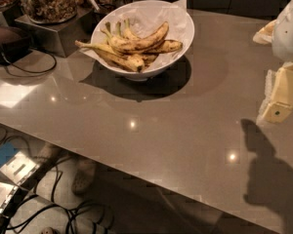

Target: Pick banana from white bowl

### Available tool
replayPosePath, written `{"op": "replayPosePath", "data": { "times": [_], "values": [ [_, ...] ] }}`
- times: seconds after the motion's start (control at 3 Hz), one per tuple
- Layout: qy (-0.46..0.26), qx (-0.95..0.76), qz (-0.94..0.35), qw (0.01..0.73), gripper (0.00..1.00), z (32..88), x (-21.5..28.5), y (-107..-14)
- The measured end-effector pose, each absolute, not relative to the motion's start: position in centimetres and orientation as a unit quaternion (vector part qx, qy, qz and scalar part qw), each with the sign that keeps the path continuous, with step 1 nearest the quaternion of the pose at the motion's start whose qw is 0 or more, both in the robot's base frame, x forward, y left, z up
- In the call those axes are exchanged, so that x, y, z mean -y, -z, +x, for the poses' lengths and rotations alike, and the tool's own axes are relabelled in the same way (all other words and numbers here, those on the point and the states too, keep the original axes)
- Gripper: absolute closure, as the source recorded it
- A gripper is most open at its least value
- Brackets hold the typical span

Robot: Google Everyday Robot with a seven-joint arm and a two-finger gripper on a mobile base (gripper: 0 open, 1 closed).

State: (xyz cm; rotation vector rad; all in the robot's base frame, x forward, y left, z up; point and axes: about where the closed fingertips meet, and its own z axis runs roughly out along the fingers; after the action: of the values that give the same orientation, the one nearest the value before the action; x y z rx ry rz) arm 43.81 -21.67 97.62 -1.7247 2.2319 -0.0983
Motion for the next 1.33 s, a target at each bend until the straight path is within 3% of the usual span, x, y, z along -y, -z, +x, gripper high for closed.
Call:
{"op": "replayPosePath", "data": {
  "times": [0.67,1.33],
  "values": [
    [0.042,-0.783,-0.597,0.173,0.0,45.5,20.7,-98.7],
    [0.065,-0.757,-0.634,0.145,0.0,52.1,15.5,-99.7]
  ]
}}
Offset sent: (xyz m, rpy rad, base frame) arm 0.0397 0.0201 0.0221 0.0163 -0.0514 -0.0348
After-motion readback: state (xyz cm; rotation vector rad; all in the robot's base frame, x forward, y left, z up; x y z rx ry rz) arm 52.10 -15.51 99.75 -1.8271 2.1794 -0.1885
